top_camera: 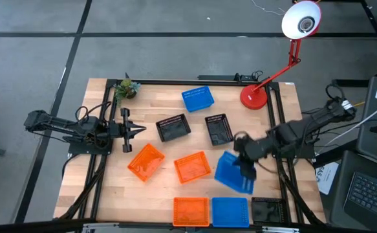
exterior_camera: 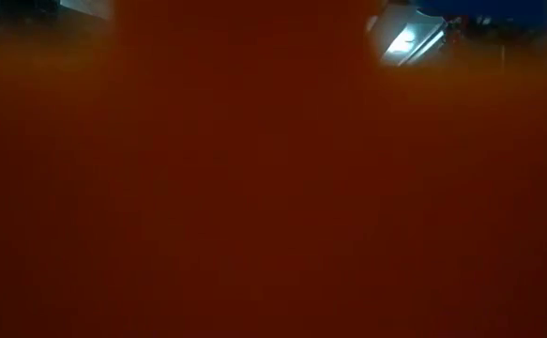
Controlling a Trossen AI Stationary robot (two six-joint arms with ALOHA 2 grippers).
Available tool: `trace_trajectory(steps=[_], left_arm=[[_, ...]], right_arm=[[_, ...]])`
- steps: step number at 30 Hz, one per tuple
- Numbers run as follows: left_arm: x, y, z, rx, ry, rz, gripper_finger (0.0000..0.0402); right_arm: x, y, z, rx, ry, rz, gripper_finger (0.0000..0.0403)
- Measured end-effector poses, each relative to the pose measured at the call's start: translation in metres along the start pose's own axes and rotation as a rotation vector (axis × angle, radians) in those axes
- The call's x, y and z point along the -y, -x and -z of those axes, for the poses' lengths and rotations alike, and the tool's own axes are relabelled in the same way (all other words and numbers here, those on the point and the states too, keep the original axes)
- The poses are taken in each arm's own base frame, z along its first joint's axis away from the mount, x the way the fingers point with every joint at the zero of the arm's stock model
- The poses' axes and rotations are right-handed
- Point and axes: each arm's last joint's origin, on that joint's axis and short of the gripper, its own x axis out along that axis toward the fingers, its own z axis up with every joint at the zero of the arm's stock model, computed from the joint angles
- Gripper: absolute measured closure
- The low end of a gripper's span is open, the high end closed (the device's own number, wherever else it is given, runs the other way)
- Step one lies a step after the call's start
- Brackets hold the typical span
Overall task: Stack baskets by color
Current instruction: Stack the middle blue bin on the bottom blue bin
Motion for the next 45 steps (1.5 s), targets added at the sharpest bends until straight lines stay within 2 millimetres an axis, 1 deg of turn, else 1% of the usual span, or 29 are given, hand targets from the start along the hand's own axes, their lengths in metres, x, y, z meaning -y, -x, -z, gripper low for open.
trace_trajectory(steps=[4,9,11,13,18,23,26,28,32,42,45], left_arm=[[0.000,0.000,0.000,0.000,0.000,0.000,0.0388],[0.000,0.000,0.000,0.000,0.000,0.000,0.0388],[0.000,0.000,0.000,0.000,-0.001,0.000,0.0388],[0.000,0.000,0.000,0.001,0.000,0.000,0.0388],[0.000,0.000,0.000,0.000,0.000,0.000,0.0388],[0.000,0.000,0.000,0.000,0.000,0.000,0.0388],[0.000,0.000,0.000,0.000,0.000,0.000,0.0388],[0.000,0.000,0.000,0.001,0.001,0.000,0.0388],[0.000,0.000,0.000,-0.001,0.001,0.000,0.0388],[0.000,0.000,0.000,-0.003,0.000,0.001,0.0388],[0.000,0.000,0.000,-0.004,0.000,0.001,0.0388]], right_arm=[[-0.027,-0.022,0.024,-0.080,0.125,-0.019,0.0402],[-0.056,-0.063,0.045,-0.119,0.173,-0.053,0.0403],[-0.061,-0.080,0.052,-0.137,0.164,-0.046,0.0403],[-0.065,-0.092,0.058,-0.169,0.136,-0.015,0.0403],[-0.078,-0.110,0.062,-0.222,0.104,0.046,0.0403],[-0.092,-0.115,0.057,-0.271,0.119,0.117,0.0403],[-0.090,-0.113,0.058,-0.339,0.137,0.220,0.0403],[-0.089,-0.112,0.058,-0.360,0.148,0.250,0.0403],[-0.090,-0.113,0.058,-0.375,0.190,0.222,0.0403],[-0.092,-0.114,0.056,-0.359,0.192,0.199,0.0403],[-0.093,-0.115,0.056,-0.353,0.221,0.180,0.0402]])
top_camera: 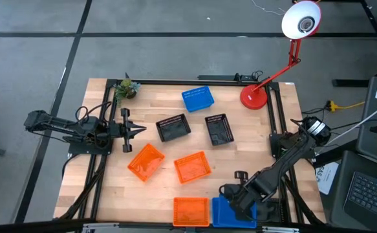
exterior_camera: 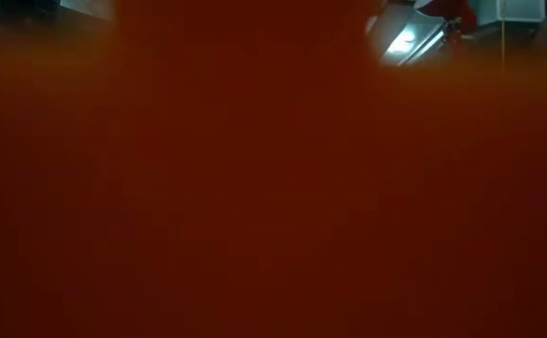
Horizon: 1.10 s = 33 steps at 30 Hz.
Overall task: Stack baskets by color
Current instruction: Stack the middle blue bin on the bottom blue bin
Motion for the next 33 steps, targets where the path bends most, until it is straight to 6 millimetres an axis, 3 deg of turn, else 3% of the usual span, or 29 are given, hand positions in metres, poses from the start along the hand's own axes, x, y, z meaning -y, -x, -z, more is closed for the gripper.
trace_trajectory(steps=[12,33], left_arm=[[0.0000,0.0000,0.0001,-0.001,-0.001,0.000,0.0388],[0.0000,0.0000,0.0001,-0.001,-0.001,0.000,0.0388]], right_arm=[[0.0026,-0.0003,-0.0058,0.019,0.078,-0.011,0.0368],[-0.0003,-0.0001,-0.0106,0.006,0.097,-0.104,0.0365]])
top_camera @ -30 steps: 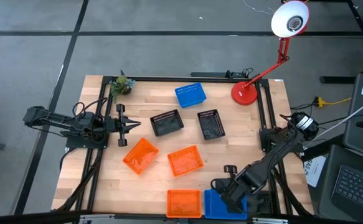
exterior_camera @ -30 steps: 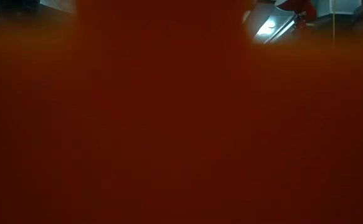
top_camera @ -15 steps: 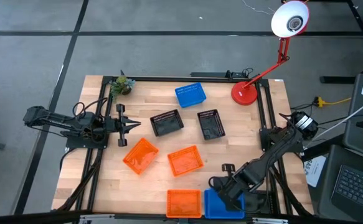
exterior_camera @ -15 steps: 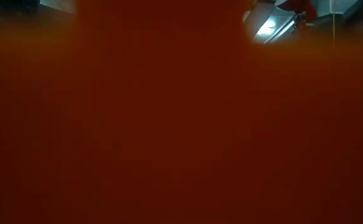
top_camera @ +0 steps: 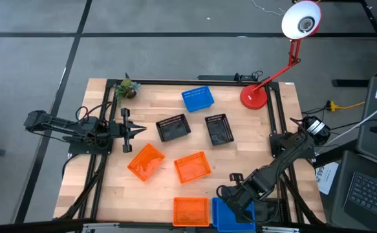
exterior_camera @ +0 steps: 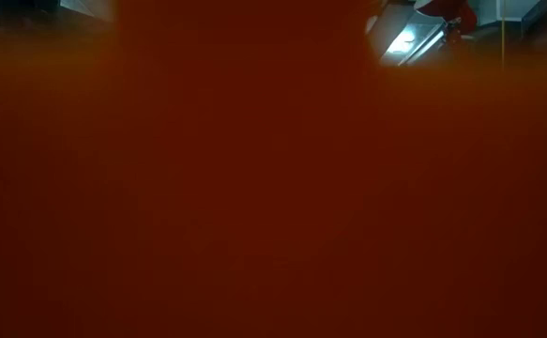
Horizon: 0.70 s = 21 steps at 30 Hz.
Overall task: Stack baskets by color
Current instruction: Stack the middle blue bin on the bottom blue bin
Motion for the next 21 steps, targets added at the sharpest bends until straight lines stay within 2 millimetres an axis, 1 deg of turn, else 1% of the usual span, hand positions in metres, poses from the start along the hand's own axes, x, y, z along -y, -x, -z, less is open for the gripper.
trace_trajectory(steps=[6,8,14,17,21], left_arm=[[0.0000,0.0000,0.0000,0.000,0.001,0.000,0.0388],[0.0000,0.0000,0.0000,0.000,0.001,0.000,0.0388],[0.0000,0.0000,0.0000,0.000,0.002,0.000,0.0388],[0.0000,0.0000,0.0000,0.000,0.002,0.000,0.0388],[0.0000,0.0000,0.0000,0.000,0.002,0.000,0.0388]], right_arm=[[-0.0001,0.0000,-0.0001,0.000,-0.001,-0.001,0.0361],[-0.0001,0.0000,-0.0001,0.001,0.001,-0.001,0.0350],[-0.0003,0.0000,-0.0003,0.003,0.002,-0.003,0.0300],[-0.0003,0.0000,-0.0003,0.003,0.002,-0.003,0.0290],[-0.0006,0.0000,-0.0007,0.007,0.002,-0.007,0.0288]])
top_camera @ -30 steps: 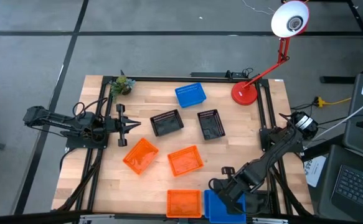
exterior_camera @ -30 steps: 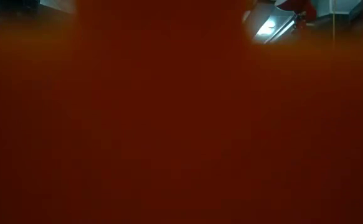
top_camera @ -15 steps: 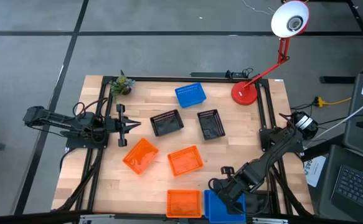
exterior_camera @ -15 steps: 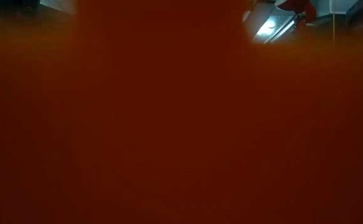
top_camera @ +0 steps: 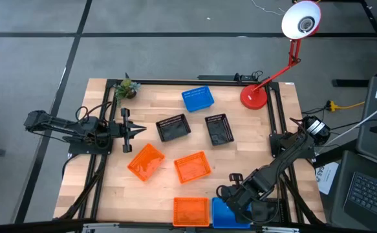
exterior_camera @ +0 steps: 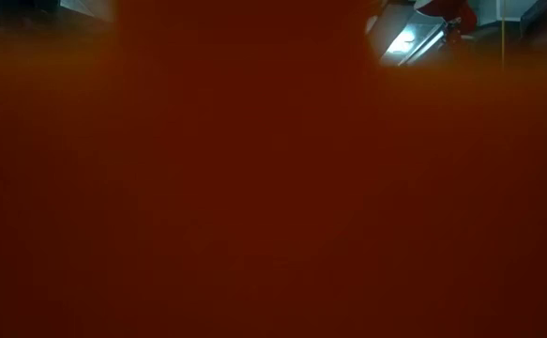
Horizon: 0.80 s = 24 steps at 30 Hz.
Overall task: Stack baskets by color
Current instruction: Stack the middle blue bin on the bottom blue bin
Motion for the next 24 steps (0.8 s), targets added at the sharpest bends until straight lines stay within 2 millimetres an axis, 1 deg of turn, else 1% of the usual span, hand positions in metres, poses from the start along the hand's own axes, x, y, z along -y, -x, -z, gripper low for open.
trace_trajectory(steps=[6,11,17,24], left_arm=[[0.0000,0.0000,0.0000,0.000,0.000,0.000,0.0388],[0.0000,0.0000,0.0000,0.000,0.000,0.000,0.0388],[0.0002,0.0000,0.0004,-0.004,0.037,0.002,0.0388],[0.0017,0.0001,0.0048,-0.049,0.057,0.016,0.0388]], right_arm=[[-0.0001,0.0000,0.0000,-0.001,0.000,-0.002,0.0288],[-0.0041,0.0045,-0.0010,-0.038,-0.001,-0.048,0.0288],[-0.0053,0.0073,0.0015,-0.053,0.025,-0.021,0.0288],[-0.0032,0.0073,0.0028,-0.059,0.034,0.010,0.0288]])
